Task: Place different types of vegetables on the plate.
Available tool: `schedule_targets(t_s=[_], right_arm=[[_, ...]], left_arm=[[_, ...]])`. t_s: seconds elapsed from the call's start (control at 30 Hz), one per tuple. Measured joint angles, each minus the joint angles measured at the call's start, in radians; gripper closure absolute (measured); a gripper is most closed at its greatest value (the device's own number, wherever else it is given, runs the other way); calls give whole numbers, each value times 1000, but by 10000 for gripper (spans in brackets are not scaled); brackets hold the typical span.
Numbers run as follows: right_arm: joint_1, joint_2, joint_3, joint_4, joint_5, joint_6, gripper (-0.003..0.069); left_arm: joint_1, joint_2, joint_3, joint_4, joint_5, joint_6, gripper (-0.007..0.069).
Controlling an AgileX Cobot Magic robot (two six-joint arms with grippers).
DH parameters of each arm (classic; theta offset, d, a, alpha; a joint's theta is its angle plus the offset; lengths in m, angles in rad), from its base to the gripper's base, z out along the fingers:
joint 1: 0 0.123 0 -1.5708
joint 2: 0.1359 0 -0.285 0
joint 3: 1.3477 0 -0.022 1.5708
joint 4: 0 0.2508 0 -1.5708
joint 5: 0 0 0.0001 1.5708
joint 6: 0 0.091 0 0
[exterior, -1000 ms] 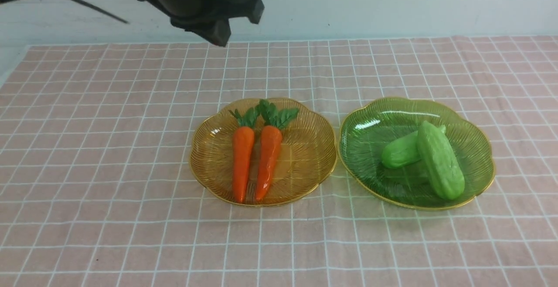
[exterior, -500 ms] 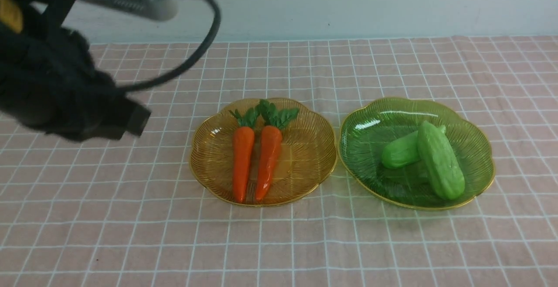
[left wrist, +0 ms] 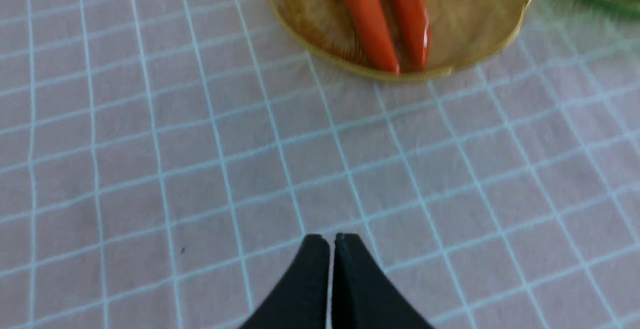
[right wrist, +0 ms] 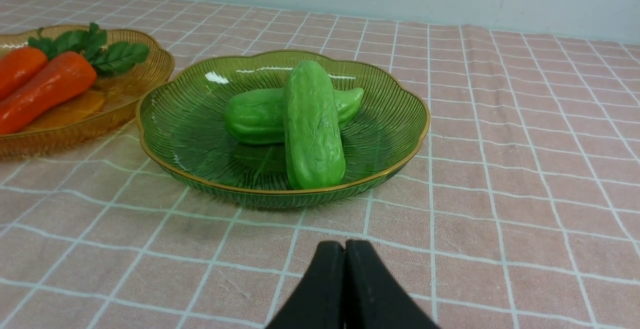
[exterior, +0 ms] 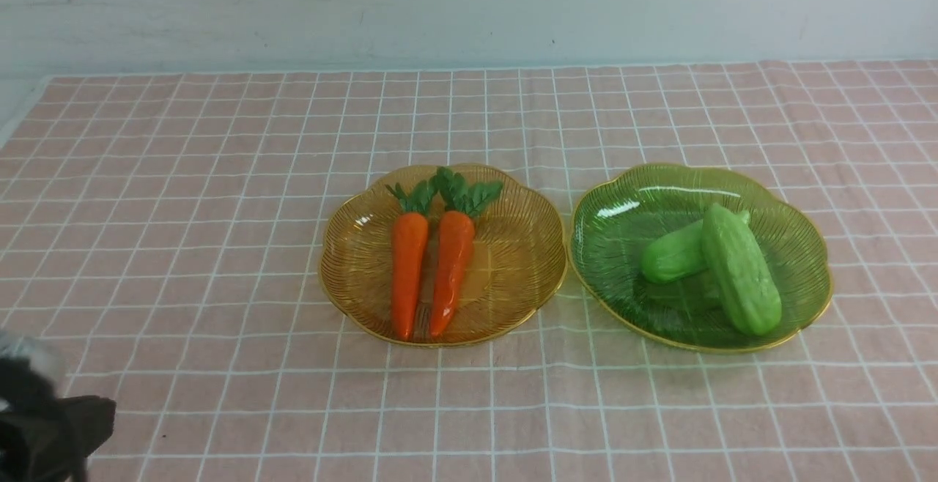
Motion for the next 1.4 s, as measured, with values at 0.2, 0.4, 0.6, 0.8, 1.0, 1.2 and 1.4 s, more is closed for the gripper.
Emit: schedule_targets(t_s=[0.2, 0.4, 0.6, 0.8, 1.0, 1.2, 1.4], right_arm=[[0, 0, 0, 0, 0, 0, 674], [0, 0, 0, 0, 0, 0, 674], [0, 0, 0, 0, 0, 0, 674], [0, 0, 0, 0, 0, 0, 674], [0, 0, 0, 0, 0, 0, 674], [0, 0, 0, 0, 0, 0, 674], [0, 0, 0, 0, 1, 0, 674]], left_arm=[[0, -196, 219, -11, -392, -81, 628], [0, -276, 318, -17, -532, -93, 628], [0, -278, 348, -14, -534, -90, 628], [12, -278, 399, -12, -548, -19, 628], [205, -366, 502, -84, -575, 106, 628], [346, -497, 591, -90, -544, 163, 628], [380, -546, 629, -74, -473, 164, 628]])
